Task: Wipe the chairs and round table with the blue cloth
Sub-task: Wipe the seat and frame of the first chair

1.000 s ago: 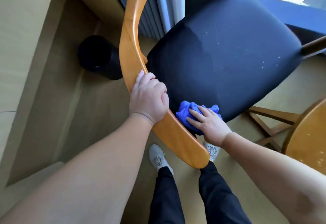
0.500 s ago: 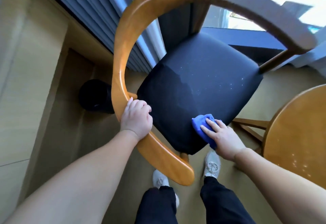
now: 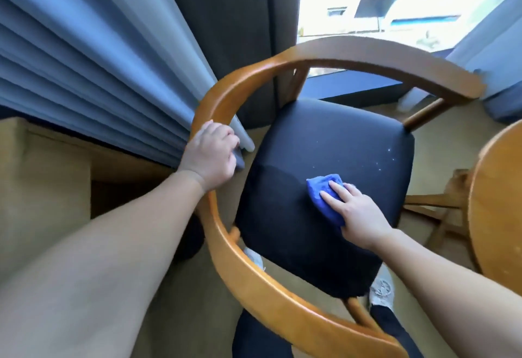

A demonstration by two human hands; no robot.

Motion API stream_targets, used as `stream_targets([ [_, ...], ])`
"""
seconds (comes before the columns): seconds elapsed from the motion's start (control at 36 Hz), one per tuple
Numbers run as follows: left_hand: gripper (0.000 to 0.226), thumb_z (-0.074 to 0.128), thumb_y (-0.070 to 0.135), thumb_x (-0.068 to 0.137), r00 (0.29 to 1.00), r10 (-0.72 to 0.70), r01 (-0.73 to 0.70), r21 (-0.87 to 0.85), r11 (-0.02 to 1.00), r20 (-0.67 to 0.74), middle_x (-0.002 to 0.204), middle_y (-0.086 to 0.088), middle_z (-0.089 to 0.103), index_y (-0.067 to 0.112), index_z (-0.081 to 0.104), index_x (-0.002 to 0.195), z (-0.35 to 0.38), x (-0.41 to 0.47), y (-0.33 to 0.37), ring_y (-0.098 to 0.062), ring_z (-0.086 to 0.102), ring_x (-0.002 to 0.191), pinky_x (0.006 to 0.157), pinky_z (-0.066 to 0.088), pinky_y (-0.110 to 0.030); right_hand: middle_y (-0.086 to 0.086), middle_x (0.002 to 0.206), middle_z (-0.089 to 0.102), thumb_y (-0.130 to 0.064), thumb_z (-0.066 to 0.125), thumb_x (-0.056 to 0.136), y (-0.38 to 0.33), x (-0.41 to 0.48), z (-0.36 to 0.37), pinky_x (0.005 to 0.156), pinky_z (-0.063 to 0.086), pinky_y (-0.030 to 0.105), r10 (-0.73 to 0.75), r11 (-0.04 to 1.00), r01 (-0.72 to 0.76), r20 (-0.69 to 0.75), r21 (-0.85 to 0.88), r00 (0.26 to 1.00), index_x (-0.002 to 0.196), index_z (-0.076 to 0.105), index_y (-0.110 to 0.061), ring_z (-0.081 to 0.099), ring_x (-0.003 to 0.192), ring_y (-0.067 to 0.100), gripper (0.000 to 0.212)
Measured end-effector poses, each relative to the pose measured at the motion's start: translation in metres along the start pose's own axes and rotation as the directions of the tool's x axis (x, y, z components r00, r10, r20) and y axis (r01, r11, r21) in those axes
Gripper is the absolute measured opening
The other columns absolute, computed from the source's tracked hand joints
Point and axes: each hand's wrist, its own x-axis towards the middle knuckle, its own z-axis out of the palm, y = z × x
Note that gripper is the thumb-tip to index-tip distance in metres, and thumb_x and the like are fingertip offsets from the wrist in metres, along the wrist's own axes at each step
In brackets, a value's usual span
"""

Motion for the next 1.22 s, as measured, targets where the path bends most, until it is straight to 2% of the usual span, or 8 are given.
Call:
stream_targets([
  [0.25, 0.035, 0.054, 0.013, 0.083, 0.957, 0.242, -0.251, 0.033, 0.968, 0.161, 0.138, -0.006, 0.046, 0.013, 0.061, 0.118, -0.005, 0.067, -0.051, -0.022, 0.03, 0.137, 0.119, 0.0, -0.035, 0.012, 0.15, 0.038, -0.016, 0.069, 0.066, -0.072, 0.048, -0.007, 0.085, 0.049, 0.038, 0.089, 0.988, -0.082, -0.046, 0.13, 0.995, 0.139, 0.049, -0.02, 0.042, 0.129, 0.038, 0.076],
  [0.39, 0.035, 0.058, 0.01, 0.079, 0.963, 0.236, -0.234, -0.036, 0.972, 0.132, 0.136, -0.01, 0.044, 0.01, 0.061, 0.114, -0.006, 0.101, -0.052, -0.028, 0.032, 0.133, 0.115, 0.019, -0.039, 0.005, 0.159, 0.018, -0.021, 0.057, 0.077, -0.086, 0.079, -0.006, 0.097, 0.04, 0.032, 0.102, 0.988, -0.094, -0.055, 0.123, 0.993, 0.149, 0.029, -0.027, 0.026, 0.139, 0.03, 0.077],
  [0.47, 0.039, 0.055, 0.01, 0.078, 0.987, 0.106, -0.093, -0.108, 0.99, 0.124, 0.138, -0.004, 0.04, 0.012, 0.057, 0.117, -0.007, 0.115, -0.052, -0.024, 0.036, 0.129, 0.101, 0.042, -0.041, 0.008, 0.158, 0.022, -0.019, 0.059, 0.076, -0.09, 0.096, -0.005, 0.097, 0.041, 0.036, 0.077, 0.989, -0.069, -0.059, 0.133, 0.995, 0.148, 0.033, -0.025, 0.028, 0.138, 0.033, 0.076],
  [0.56, 0.042, 0.056, 0.011, 0.078, 0.993, 0.094, -0.083, -0.132, 0.988, 0.078, 0.135, -0.004, 0.044, 0.011, 0.055, 0.121, -0.004, 0.119, -0.054, -0.023, 0.042, 0.123, 0.091, 0.048, -0.039, 0.012, 0.155, 0.027, -0.017, 0.062, 0.074, -0.09, 0.111, -0.006, 0.096, 0.042, 0.04, 0.063, 0.985, -0.05, -0.077, 0.165, 0.995, 0.145, 0.038, -0.021, 0.032, 0.136, 0.037, 0.075],
  [0.75, 0.052, 0.057, 0.013, 0.079, 0.99, 0.115, -0.104, -0.127, 0.986, 0.079, 0.143, -0.005, 0.039, 0.012, 0.047, 0.131, 0.0, 0.12, -0.052, -0.023, 0.04, 0.128, 0.095, 0.045, -0.036, 0.009, 0.158, 0.018, -0.023, 0.061, 0.077, -0.094, 0.14, 0.0, 0.094, 0.04, 0.035, 0.07, 0.988, -0.057, -0.085, 0.146, 0.994, 0.148, 0.028, -0.024, 0.026, 0.137, 0.034, 0.079],
  [1.0, 0.084, 0.053, 0.019, 0.078, 0.931, 0.168, -0.165, -0.036, 0.986, 0.325, 0.16, -0.002, 0.01, 0.014, 0.012, 0.151, 0.005, 0.156, -0.053, -0.019, 0.016, 0.143, 0.109, 0.029, -0.037, 0.016, 0.156, 0.022, -0.018, 0.06, 0.08, -0.108, 0.172, -0.001, 0.096, 0.038, 0.046, 0.001, 0.993, 0.008, -0.081, 0.114, 0.997, 0.148, 0.03, -0.021, 0.025, 0.137, 0.042, 0.074],
  [1.11, 0.086, 0.049, 0.022, 0.08, 0.888, 0.236, -0.295, 0.095, 0.951, 0.395, 0.16, -0.011, 0.002, 0.012, 0.002, 0.152, 0.022, 0.201, -0.037, -0.03, 0.024, 0.137, 0.105, 0.033, -0.041, 0.013, 0.16, 0.009, -0.023, 0.054, 0.087, -0.121, 0.191, 0.018, 0.111, 0.018, 0.057, 0.079, 0.99, -0.074, -0.041, 0.116, 0.996, 0.151, 0.019, -0.026, 0.012, 0.142, 0.042, 0.073],
  [1.22, 0.094, 0.053, 0.026, 0.082, 0.874, 0.287, -0.382, 0.191, 0.904, 0.392, 0.156, -0.025, -0.006, 0.006, -0.01, 0.15, 0.046, 0.229, -0.021, -0.038, 0.026, 0.133, 0.105, 0.031, -0.04, 0.006, 0.161, -0.005, -0.052, 0.047, 0.086, -0.14, 0.204, 0.04, 0.108, 0.0, 0.069, 0.201, 0.962, -0.194, -0.018, 0.19, 0.979, 0.152, 0.014, -0.03, -0.006, 0.144, 0.044, 0.077],
])
